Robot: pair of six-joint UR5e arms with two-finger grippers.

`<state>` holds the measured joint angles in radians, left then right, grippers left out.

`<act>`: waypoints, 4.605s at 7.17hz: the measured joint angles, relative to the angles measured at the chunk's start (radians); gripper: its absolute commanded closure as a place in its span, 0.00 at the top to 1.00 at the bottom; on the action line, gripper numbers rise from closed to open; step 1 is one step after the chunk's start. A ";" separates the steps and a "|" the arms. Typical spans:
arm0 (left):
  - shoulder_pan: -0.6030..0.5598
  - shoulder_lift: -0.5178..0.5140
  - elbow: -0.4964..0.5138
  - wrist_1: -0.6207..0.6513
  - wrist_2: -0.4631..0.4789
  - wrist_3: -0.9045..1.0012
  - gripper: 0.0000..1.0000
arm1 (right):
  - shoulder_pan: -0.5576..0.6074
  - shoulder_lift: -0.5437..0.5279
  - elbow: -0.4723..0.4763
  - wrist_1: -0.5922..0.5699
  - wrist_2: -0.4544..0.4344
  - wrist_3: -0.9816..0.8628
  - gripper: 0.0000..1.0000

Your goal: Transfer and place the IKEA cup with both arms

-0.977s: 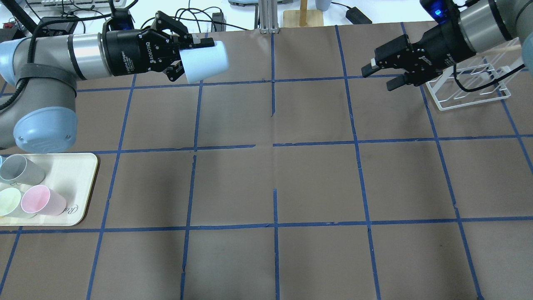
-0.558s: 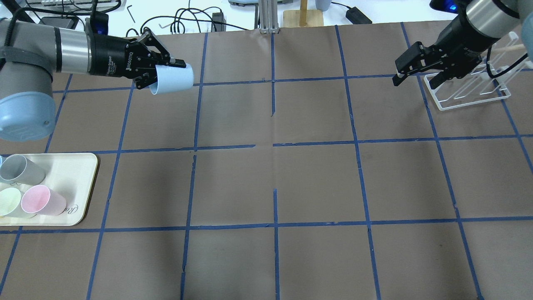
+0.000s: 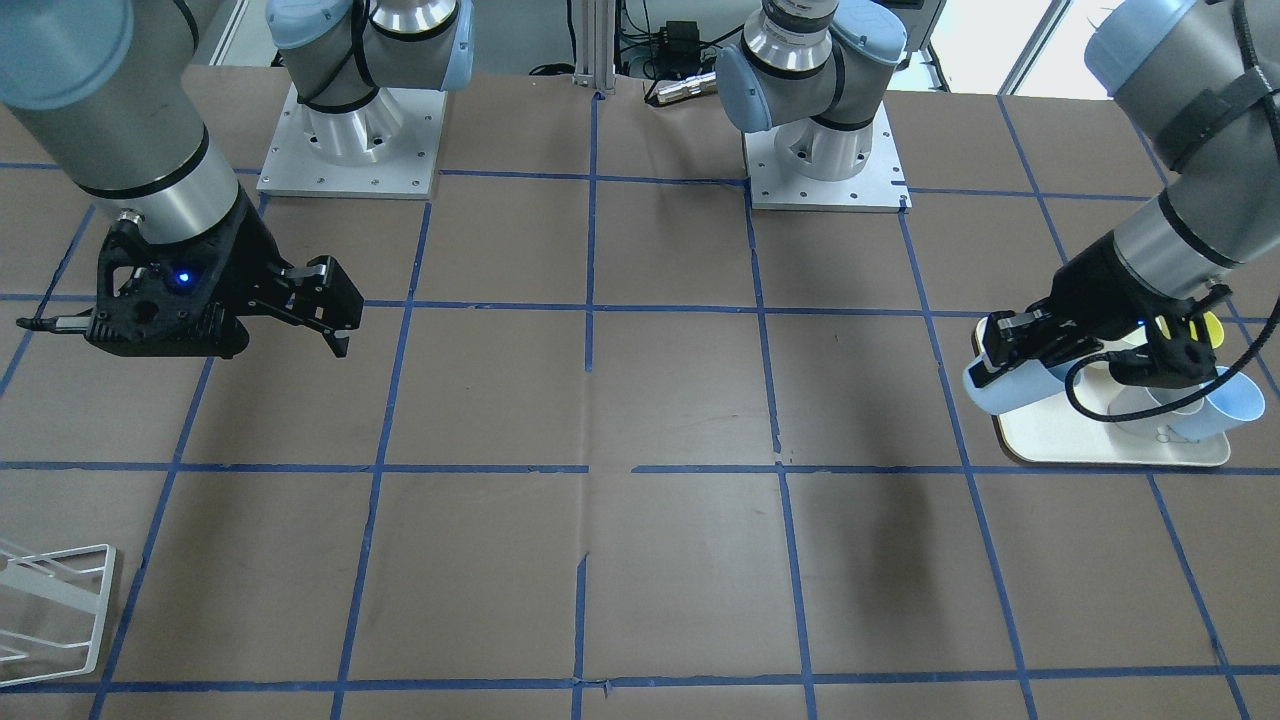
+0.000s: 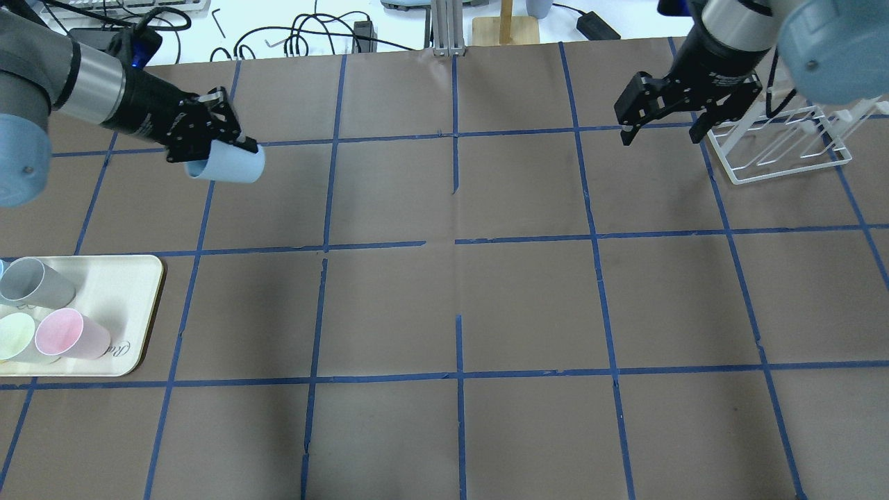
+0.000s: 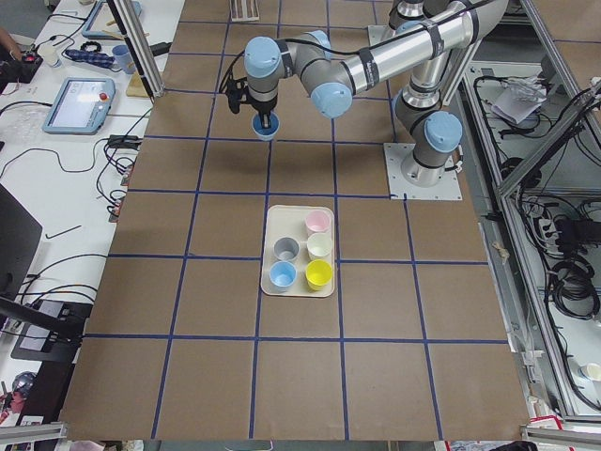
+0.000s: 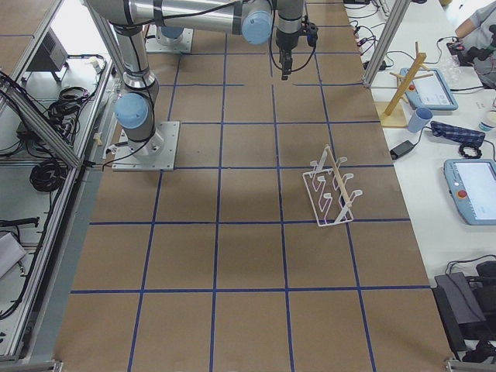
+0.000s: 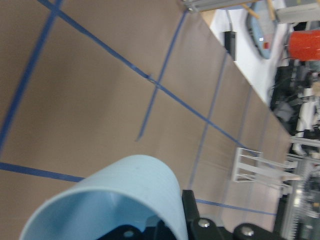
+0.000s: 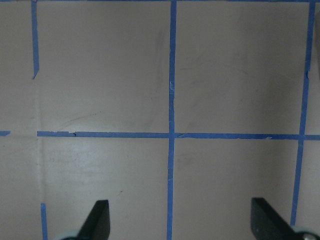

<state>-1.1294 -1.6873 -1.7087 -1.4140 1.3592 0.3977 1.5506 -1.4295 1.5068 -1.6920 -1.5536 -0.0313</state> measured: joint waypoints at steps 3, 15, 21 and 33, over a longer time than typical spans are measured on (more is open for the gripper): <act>0.058 -0.048 -0.005 0.049 0.197 0.221 0.00 | -0.011 -0.002 -0.037 0.026 -0.014 0.042 1.00; 0.171 -0.264 -0.091 0.258 0.347 0.386 0.45 | 0.048 -0.029 -0.024 0.084 0.025 0.134 1.00; 0.167 -0.221 -0.072 0.172 0.361 0.378 1.00 | 0.043 -0.024 -0.039 0.082 0.021 0.133 1.00; -0.397 0.139 0.147 -0.328 0.104 -0.282 1.00 | 0.036 -0.025 -0.031 0.091 0.018 0.129 1.00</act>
<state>-1.5266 -1.5486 -1.5613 -1.7424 1.4634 0.1156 1.5862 -1.4546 1.4758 -1.6011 -1.5355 0.0982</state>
